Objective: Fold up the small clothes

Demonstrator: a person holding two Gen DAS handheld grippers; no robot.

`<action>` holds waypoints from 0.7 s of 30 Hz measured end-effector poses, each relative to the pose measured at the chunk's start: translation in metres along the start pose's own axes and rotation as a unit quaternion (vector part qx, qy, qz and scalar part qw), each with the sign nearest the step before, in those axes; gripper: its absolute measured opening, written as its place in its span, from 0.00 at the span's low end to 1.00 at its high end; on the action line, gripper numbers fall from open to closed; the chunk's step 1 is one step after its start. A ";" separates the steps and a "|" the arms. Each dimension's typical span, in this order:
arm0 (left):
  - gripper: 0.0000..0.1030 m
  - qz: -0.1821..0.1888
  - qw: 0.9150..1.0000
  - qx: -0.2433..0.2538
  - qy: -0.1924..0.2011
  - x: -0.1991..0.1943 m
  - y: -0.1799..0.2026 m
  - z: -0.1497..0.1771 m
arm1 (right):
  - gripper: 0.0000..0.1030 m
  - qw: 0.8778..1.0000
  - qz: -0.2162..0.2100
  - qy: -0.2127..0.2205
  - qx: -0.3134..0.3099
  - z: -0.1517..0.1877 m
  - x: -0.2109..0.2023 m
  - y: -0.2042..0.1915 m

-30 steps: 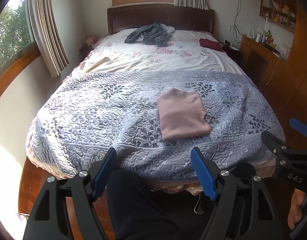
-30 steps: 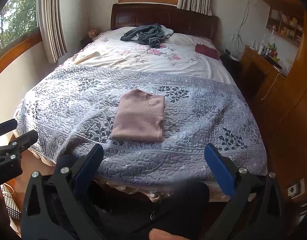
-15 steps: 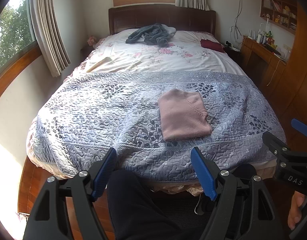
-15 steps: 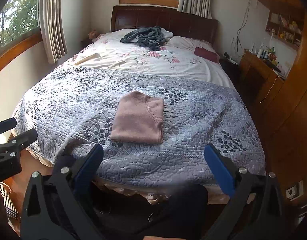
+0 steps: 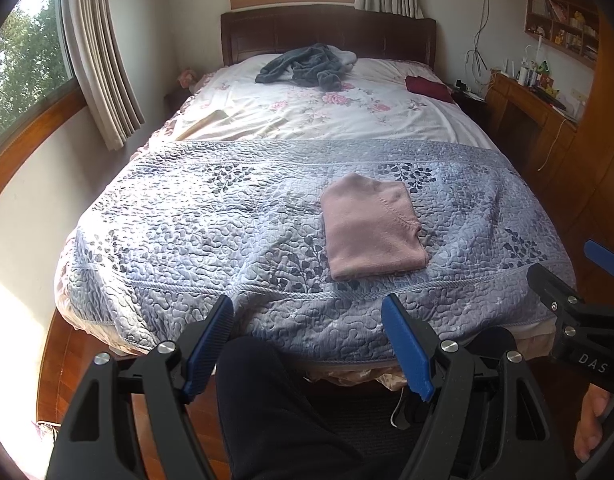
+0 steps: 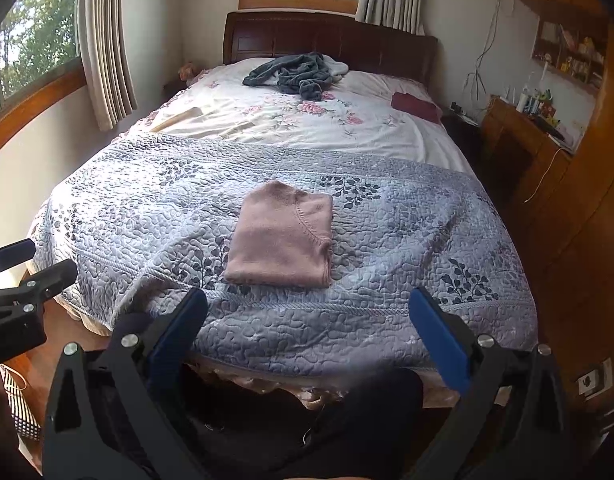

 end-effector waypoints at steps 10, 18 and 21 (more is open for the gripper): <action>0.74 -0.002 1.000 0.002 -0.003 0.002 0.003 -0.001 | 0.97 1.000 -0.006 -0.005 0.001 0.001 0.005 -0.001; 0.74 -0.002 1.000 0.002 -0.003 0.002 0.002 -0.001 | 0.97 1.000 -0.007 -0.006 -0.001 0.001 0.008 -0.002; 0.74 -0.002 1.000 0.001 -0.003 0.002 0.002 -0.001 | 0.97 1.000 -0.007 -0.006 -0.001 0.001 0.009 -0.001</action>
Point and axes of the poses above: each gripper's, at about its wrist camera, not at the fingertips, and x roughly the way its jaws point, y to its right, z to its underside, the point moved 1 cm from there along x, roughly the way its jaws point, and after that the axes turned 6 degrees about -x, right-handed, at the moved point
